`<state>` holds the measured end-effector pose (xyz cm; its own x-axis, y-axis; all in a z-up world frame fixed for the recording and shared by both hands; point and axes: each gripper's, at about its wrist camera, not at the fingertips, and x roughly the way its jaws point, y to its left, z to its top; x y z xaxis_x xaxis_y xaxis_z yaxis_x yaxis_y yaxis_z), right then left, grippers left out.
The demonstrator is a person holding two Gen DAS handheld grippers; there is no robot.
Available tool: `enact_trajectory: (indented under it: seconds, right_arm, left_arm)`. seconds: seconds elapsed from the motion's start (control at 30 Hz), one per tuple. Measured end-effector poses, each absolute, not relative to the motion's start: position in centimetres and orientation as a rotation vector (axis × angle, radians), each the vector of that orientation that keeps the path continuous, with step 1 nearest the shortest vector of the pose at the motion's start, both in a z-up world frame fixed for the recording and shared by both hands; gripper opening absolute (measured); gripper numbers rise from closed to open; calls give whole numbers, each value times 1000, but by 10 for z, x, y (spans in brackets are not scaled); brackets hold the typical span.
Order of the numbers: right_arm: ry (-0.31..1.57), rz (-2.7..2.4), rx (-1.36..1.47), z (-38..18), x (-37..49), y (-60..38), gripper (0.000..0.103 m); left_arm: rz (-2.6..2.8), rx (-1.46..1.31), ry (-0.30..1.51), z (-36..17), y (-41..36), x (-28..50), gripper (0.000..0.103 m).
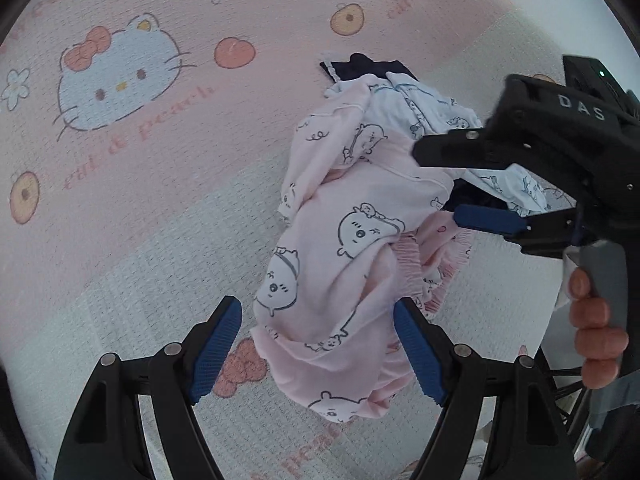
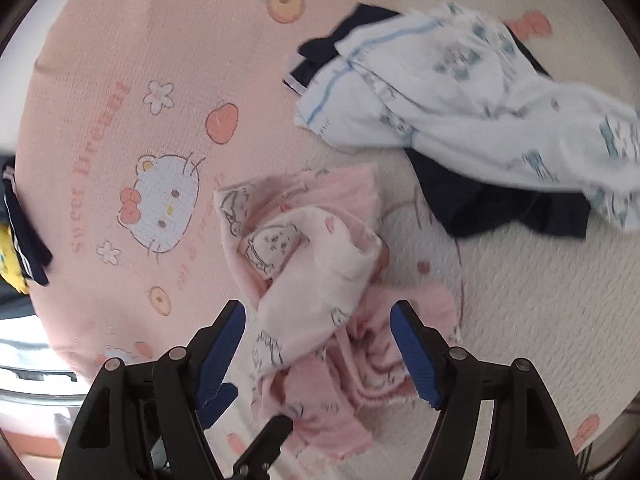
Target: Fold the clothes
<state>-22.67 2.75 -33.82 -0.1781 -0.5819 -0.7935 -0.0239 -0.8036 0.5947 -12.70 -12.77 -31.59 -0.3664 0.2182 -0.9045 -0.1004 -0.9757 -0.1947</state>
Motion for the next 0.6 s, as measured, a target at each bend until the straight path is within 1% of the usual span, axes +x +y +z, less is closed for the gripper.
enact_trajectory:
  seconds: [0.13,0.2,0.3,0.47,0.53,0.57,0.6]
  right_arm:
    - [-566,-2076,1666,-338,-227,8,75]
    - [-548,-2064,1663,-344,-229,2,75]
    - [-579,-2077,1630,-344,-229,1,74]
    - [-613,-2102,1598,-344,-228,7,74]
    - [-645,-2104,1592,-345,-228,11,67]
    - [-672,-2102,1588,-346,-229,13,61]
    - [-698,-2099,1583,-348,-229,16,58]
  left_arm:
    - [2480,-1627,-223,-320,-132,-131,77]
    - [2491,-1621,-248,-324,-131,-134,77]
    - [2506,-1614,-265,-331,-126,-140,77]
    - [2592,-1539,-174,-332,-111,-143,77]
    - [2624,-1499,-151,-329,-107,-142,77]
    - [2641,-1477,-139,-328,-105,-142,74]
    - [2652,-1459,-126,-327,-103,-142,70]
